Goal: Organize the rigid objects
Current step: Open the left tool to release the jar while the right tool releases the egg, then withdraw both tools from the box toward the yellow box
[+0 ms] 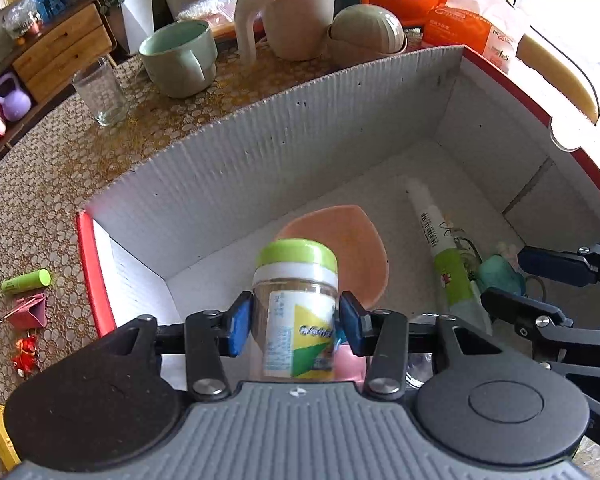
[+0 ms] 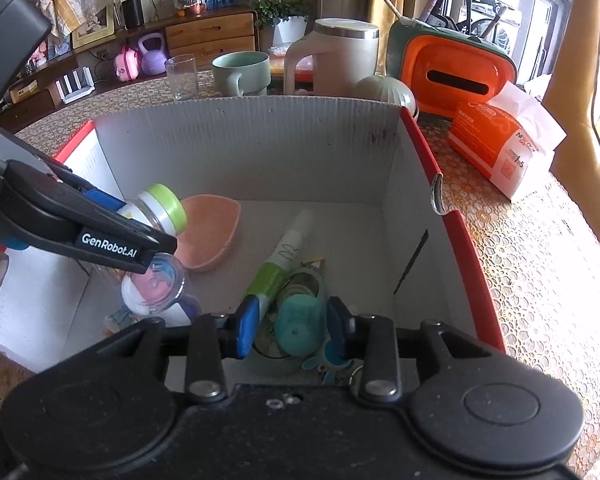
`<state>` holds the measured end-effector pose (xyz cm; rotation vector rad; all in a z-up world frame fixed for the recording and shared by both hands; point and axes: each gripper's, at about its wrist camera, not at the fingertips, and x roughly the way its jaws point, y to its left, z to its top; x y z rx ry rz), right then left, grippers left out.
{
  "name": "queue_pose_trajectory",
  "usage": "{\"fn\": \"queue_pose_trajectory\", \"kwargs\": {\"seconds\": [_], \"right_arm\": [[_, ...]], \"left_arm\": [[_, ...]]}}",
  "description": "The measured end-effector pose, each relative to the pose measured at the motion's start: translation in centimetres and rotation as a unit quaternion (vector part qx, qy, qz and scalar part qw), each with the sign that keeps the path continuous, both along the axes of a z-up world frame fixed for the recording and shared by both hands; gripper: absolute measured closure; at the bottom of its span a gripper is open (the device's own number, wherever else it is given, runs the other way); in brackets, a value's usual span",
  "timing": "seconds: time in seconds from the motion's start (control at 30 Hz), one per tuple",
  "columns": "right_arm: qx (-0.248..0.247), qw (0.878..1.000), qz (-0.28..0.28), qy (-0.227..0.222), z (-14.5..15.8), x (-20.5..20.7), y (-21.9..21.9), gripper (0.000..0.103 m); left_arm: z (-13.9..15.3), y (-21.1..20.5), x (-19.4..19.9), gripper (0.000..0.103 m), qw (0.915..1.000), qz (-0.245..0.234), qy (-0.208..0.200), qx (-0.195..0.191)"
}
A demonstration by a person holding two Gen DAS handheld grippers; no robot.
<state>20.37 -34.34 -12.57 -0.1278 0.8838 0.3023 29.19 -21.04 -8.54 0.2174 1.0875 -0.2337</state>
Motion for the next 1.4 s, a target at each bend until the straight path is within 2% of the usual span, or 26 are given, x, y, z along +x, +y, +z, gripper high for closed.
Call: {"fn": "queue_pose_trajectory", "kwargs": {"seconds": [0.3,0.43,0.7,0.97,1.27,1.4], "right_arm": [[0.004,1.0,-0.006,-0.009,1.0,-0.8,0.3,0.057],[0.009,1.0,-0.009,-0.014,1.7,-1.3,0.2,0.055],[0.027,0.999,-0.01,-0.029,3.7,-3.3,0.5,0.05],[0.05,0.998,-0.007,-0.048,5.8,-5.3,1.4,0.039],[0.085,0.993,0.001,-0.076,8.2,-8.0,2.9,0.03],[0.092,0.992,0.005,-0.088,8.9,-9.1,4.0,0.026]], "left_arm": [[1.2,0.0,-1.5,0.048,0.9996,-0.013,-0.021,-0.016],[2.2,0.5,-2.2,0.039,0.9989,-0.01,-0.032,-0.032],[4.3,1.5,-4.5,0.039,0.9968,-0.017,-0.059,-0.052],[6.5,3.3,-7.4,0.039,0.9935,-0.015,-0.087,-0.071],[9.3,6.3,-11.2,0.039,0.9869,-0.01,-0.126,-0.101],[10.2,8.1,-13.0,0.039,0.9844,0.001,-0.144,-0.101]]}}
